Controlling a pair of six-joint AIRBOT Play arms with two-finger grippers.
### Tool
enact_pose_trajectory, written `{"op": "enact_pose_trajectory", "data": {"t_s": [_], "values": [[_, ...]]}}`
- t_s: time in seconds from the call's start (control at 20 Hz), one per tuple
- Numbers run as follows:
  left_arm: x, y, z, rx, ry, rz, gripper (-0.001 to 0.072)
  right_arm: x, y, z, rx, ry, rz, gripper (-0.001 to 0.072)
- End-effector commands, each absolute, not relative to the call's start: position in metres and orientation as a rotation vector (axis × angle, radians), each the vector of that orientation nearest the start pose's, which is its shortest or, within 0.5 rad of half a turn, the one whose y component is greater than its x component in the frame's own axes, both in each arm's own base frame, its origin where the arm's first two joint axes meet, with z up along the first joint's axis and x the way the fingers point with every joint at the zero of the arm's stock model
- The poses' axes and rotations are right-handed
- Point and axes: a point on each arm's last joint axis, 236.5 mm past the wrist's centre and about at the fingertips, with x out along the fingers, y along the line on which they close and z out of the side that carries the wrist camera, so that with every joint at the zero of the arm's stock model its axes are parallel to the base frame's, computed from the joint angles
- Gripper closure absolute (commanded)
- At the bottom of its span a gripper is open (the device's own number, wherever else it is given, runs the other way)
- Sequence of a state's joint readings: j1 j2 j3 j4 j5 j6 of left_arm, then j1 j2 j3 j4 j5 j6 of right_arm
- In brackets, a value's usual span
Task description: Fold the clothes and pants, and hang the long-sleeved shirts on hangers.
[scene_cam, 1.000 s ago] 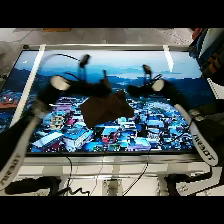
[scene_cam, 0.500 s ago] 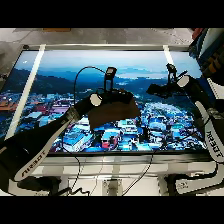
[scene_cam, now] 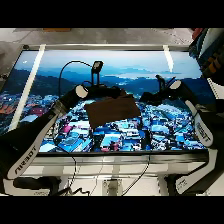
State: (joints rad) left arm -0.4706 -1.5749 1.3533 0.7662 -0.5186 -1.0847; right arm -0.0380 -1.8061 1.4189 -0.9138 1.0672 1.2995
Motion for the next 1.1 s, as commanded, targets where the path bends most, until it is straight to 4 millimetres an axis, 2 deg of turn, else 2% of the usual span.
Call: {"op": "enact_pose_trajectory", "data": {"t_s": [0.0,0.1,0.2,0.3,0.4,0.5,0.55,0.6,0.65,0.7,0.8,0.9,0.95,1.05], "values": [[0.464,-0.312,0.056,-0.200,0.784,-0.741,-0.0007,0.472,0.143,-0.106,0.674,1.416,0.486,0.0059],[0.467,-0.301,0.054,-0.208,0.801,-0.729,-0.0006,0.480,0.161,-0.106,0.800,1.415,0.530,0.0060],[0.472,-0.290,0.053,-0.216,0.805,-0.711,-0.0006,0.477,0.176,-0.111,0.821,1.442,0.562,0.0061],[0.478,-0.281,0.053,-0.222,0.802,-0.694,-0.0006,0.464,0.199,-0.116,0.787,1.489,0.606,0.0128],[0.482,-0.272,0.052,-0.225,0.800,-0.677,0.0001,0.450,0.226,-0.117,0.728,1.519,0.657,0.0140],[0.482,-0.265,0.048,-0.214,0.817,-0.673,0.0012,0.436,0.254,-0.116,0.652,1.526,0.730,0.0191],[0.480,-0.260,0.046,-0.217,0.835,-0.675,0.0062,0.432,0.267,-0.116,0.596,1.512,0.768,0.0235],[0.478,-0.254,0.044,-0.221,0.857,-0.677,0.0225,0.431,0.277,-0.116,0.536,1.486,0.799,0.0305],[0.476,-0.246,0.042,-0.225,0.882,-0.679,0.0439,0.433,0.284,-0.113,0.480,1.465,0.818,0.0509],[0.473,-0.234,0.040,-0.213,0.907,-0.676,0.0685,0.437,0.288,-0.107,0.443,1.446,0.831,0.0691],[0.471,-0.202,0.044,-0.166,0.928,-0.646,0.0692,0.453,0.290,-0.078,0.408,1.383,0.865,0.0698],[0.468,-0.167,0.066,-0.113,0.904,-0.602,0.0692,0.477,0.275,-0.037,0.375,1.289,0.864,0.0698],[0.469,-0.142,0.081,-0.033,0.870,-0.549,0.0692,0.491,0.261,-0.016,0.359,1.243,0.831,0.0699],[0.465,-0.090,0.112,0.169,0.805,-0.425,0.0692,0.516,0.215,0.030,0.335,1.156,0.717,0.0698]]}}
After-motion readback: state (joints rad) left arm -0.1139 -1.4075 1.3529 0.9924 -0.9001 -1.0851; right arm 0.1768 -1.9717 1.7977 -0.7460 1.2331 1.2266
